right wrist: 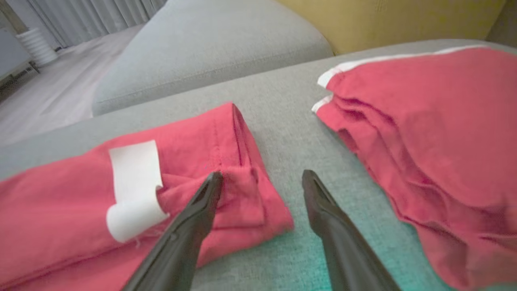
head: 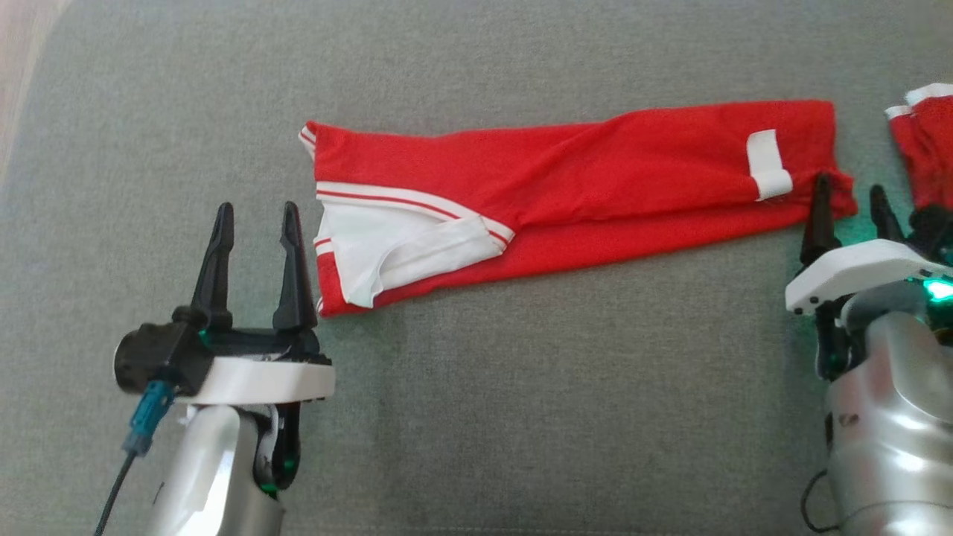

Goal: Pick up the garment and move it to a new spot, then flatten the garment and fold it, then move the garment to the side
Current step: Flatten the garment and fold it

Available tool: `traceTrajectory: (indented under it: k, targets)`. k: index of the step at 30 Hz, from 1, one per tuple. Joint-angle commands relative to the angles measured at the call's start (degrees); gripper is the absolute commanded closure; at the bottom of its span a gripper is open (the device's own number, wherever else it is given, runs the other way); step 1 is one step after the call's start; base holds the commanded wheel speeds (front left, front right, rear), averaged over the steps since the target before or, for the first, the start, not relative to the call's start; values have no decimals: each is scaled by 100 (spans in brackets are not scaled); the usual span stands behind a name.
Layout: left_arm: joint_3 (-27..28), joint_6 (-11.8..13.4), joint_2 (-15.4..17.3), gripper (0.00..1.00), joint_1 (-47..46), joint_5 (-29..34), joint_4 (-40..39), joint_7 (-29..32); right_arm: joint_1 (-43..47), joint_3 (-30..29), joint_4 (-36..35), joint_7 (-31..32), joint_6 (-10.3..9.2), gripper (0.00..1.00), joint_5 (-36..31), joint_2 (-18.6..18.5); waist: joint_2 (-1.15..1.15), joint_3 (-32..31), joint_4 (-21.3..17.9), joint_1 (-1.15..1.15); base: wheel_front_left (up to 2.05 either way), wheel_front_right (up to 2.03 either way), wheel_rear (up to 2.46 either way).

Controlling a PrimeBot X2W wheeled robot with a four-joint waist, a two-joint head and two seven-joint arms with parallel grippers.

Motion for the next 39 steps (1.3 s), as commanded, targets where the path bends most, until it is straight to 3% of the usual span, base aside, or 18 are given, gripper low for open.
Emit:
traceTrajectory:
  k: [1,8,9,10,18,25,29,34,39]
  targets:
    - [272,-49,23,0,-212,74,-137,-29,-269,43,66,-4,-4,0,-126,3,0,95,63,-1,0,0,0]
    - [352,-156,-20,0,-267,253,-100,-29,-694,-237,1070,-5,-4,0,-586,4,0,226,27,-1,0,0,0]
    - [374,-169,-21,0,-271,273,-90,-29,-755,-233,1202,-22,-4,26,-594,4,0,231,11,-1,0,0,0]
    - [392,-182,-23,0,-278,297,-76,-29,-809,-215,1323,-55,-4,100,-608,4,0,233,-9,-1,0,0,0]
    - [496,-241,-45,0,-282,394,-9,-29,-949,-379,1546,-519,-4,100,-902,4,0,42,-238,-1,0,0,0]
    - [634,-293,-78,0,-146,168,-16,-29,-606,-1241,583,-595,-4,100,-1634,-22,0,-303,-418,-1,0,0,0]
    - [630,-298,-85,0,-129,121,-37,-29,-542,-1360,270,-511,-4,100,-1726,-18,0,-433,-457,-1,0,0,0]
    - [612,-264,-93,0,-26,60,-24,-29,-612,-835,84,-420,-4,100,-1259,-1,0,-685,-453,-1,0,0,0]
    - [521,-204,-95,0,80,-46,-50,-29,-699,510,76,-316,-4,100,-73,2,0,-878,-318,-1,0,0,0]
